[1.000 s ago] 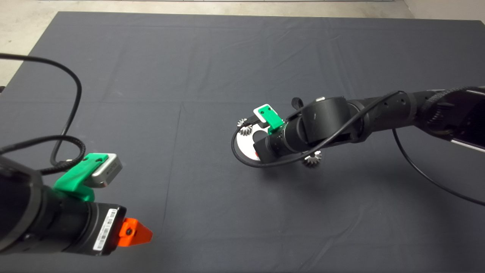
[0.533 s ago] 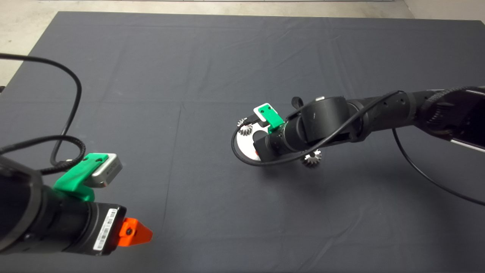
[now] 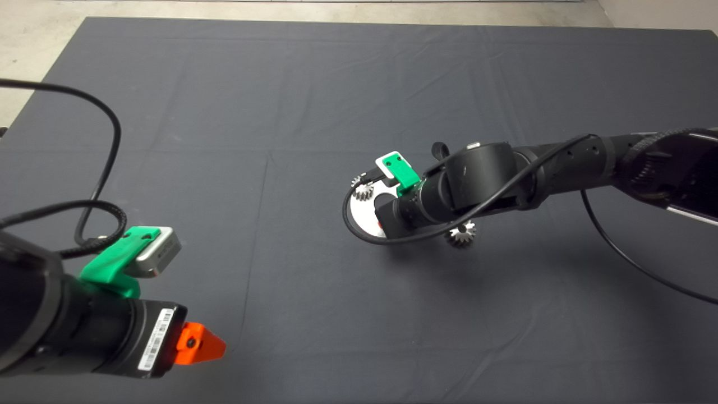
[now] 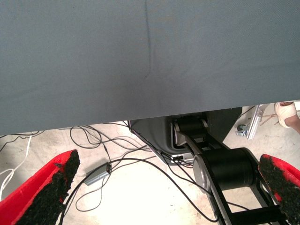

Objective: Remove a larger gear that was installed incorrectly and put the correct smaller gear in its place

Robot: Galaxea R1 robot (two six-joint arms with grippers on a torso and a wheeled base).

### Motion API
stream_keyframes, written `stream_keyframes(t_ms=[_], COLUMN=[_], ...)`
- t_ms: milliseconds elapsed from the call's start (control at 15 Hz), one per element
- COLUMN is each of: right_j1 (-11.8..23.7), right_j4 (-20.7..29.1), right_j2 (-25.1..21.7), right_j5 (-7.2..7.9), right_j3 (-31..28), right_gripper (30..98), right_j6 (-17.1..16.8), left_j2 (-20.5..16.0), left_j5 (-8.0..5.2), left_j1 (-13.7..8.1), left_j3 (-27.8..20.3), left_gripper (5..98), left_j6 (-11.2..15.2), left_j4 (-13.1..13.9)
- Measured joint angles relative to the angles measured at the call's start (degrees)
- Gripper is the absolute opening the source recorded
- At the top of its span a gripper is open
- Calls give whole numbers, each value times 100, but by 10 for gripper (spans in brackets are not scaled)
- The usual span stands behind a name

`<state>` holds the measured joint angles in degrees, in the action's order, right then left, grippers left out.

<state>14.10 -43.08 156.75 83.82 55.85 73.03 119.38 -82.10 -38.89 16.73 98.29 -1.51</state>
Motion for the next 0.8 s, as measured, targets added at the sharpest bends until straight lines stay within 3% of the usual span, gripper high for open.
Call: stream_keyframes(t_ms=[800], right_j1=[0], right_j4=[-2], right_j2=[9], right_j5=[-1], right_j3=[-87], right_gripper=[404], right_j6=[-13], left_j2=[1], left_j5=[0], left_j1=[0], left_j3=[0], left_gripper=[979], left_j6=[5], left_j4=[0])
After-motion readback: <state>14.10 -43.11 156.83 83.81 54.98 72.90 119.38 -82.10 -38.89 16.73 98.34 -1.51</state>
